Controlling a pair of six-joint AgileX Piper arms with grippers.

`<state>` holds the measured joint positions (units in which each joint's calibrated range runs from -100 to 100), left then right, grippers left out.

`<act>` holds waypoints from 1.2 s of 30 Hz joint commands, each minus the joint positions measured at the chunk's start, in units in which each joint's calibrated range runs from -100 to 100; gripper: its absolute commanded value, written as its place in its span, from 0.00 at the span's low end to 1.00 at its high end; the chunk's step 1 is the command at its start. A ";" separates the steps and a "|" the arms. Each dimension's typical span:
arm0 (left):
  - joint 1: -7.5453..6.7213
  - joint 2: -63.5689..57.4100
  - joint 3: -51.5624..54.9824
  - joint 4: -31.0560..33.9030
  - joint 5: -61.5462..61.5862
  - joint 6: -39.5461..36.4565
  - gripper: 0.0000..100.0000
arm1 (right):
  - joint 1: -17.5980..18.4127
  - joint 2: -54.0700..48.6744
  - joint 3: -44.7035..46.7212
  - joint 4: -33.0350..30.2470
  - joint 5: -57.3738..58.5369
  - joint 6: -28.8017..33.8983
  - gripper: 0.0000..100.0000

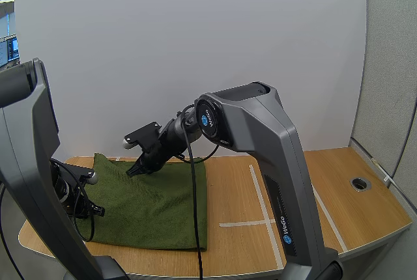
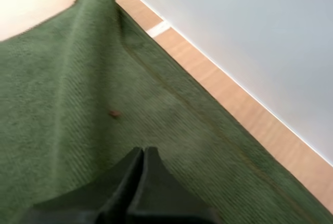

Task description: Fold the towel

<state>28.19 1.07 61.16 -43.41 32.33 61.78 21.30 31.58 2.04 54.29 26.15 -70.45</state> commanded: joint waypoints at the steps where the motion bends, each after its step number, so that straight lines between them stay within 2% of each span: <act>1: -0.20 2.01 0.99 1.22 0.39 -0.15 0.00 | 1.01 -0.33 -2.46 0.60 0.93 -0.32 0.00; 9: -0.20 2.01 0.99 1.22 1.12 -0.59 0.00 | 1.28 2.66 -5.06 1.59 2.31 -0.32 0.00; 22: -0.20 2.01 0.99 1.52 3.37 -0.59 0.00 | 1.28 7.81 -6.35 1.58 -12.82 -3.02 0.00; 31: -0.20 2.01 0.99 2.06 3.55 -0.59 0.00 | 1.07 9.87 -9.50 1.15 -20.74 -3.15 0.00; 36: -0.20 2.01 0.99 2.20 3.55 -0.59 0.00 | 0.75 9.87 -10.04 1.15 -22.55 -5.22 0.00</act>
<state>28.19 1.20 61.16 -43.41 33.38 61.78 22.80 40.37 -6.51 56.20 11.92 -72.79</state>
